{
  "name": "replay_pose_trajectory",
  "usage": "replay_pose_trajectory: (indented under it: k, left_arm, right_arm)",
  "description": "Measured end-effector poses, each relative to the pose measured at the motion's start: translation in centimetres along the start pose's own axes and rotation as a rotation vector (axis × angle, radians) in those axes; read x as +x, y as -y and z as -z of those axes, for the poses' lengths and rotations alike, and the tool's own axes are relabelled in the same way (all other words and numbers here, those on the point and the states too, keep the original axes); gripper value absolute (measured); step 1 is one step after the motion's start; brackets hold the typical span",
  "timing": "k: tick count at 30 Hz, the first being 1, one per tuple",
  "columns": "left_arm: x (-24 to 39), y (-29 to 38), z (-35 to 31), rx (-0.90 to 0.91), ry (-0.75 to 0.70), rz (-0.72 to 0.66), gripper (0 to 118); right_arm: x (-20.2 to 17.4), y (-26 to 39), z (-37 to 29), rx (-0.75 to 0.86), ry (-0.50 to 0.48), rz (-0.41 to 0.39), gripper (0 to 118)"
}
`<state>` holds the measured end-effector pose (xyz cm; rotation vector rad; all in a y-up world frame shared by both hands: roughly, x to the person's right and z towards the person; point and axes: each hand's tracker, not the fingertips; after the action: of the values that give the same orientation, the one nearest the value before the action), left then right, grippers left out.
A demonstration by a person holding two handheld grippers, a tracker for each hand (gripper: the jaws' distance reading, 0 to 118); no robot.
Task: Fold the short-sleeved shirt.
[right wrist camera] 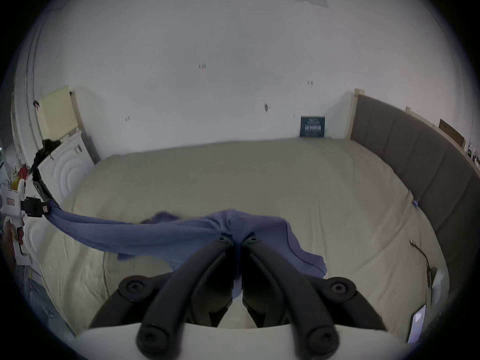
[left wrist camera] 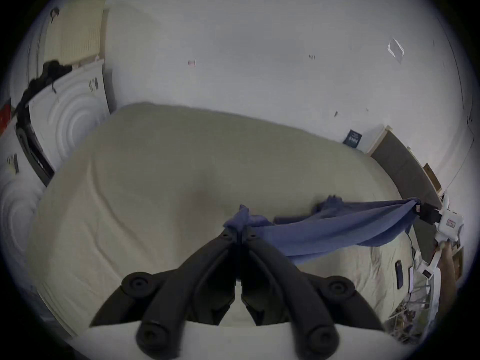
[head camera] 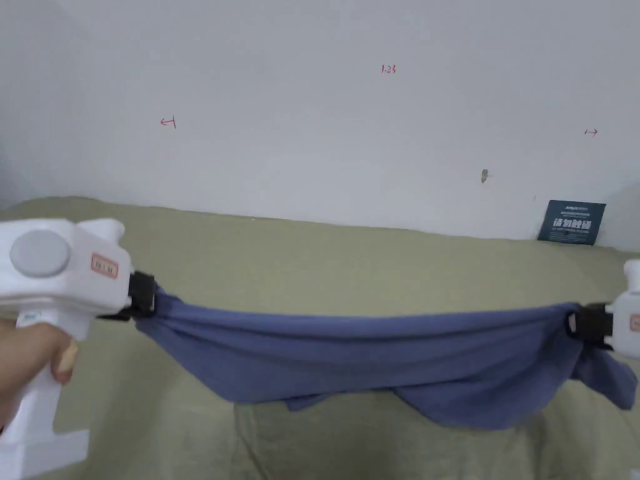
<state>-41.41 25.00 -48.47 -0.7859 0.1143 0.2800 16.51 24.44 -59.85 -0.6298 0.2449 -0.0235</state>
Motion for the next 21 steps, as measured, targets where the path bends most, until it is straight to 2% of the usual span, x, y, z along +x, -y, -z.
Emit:
replay_pose_trajectory:
  k: [2, 7, 11, 15, 19, 21]
  left_arm:
    - [-0.6, 2.9, -0.1, -0.044, 0.015, -0.028, 3]
    - [-1.9, 10.9, -0.2, -0.167, 0.017, -0.1, 3]
    - [-3.2, 16.1, -1.2, -0.219, 0.018, -0.168, 3]
    - [-5.0, 19.4, -1.7, -0.254, 0.024, -0.197, 3]
    - [-5.1, 22.1, -2.3, -0.31, 0.006, -0.21, 3]
    - [-4.9, 23.1, -2.3, -0.339, 0.008, -0.213, 3]
  right_arm:
    - [0.6, 2.3, -0.6, -0.036, 0.006, -0.014, 5]
    - [1.9, 8.6, -1.9, -0.138, -0.02, 0.012, 5]
    - [1.8, 12.7, -3.3, -0.221, -0.009, -0.019, 5]
    - [3.1, 15.6, -3.9, -0.26, -0.034, 0.02, 5]
    - [2.9, 17.5, -4.7, -0.295, -0.017, -0.016, 5]
    - [3.2, 18.4, -4.8, -0.314, -0.019, -0.007, 5]
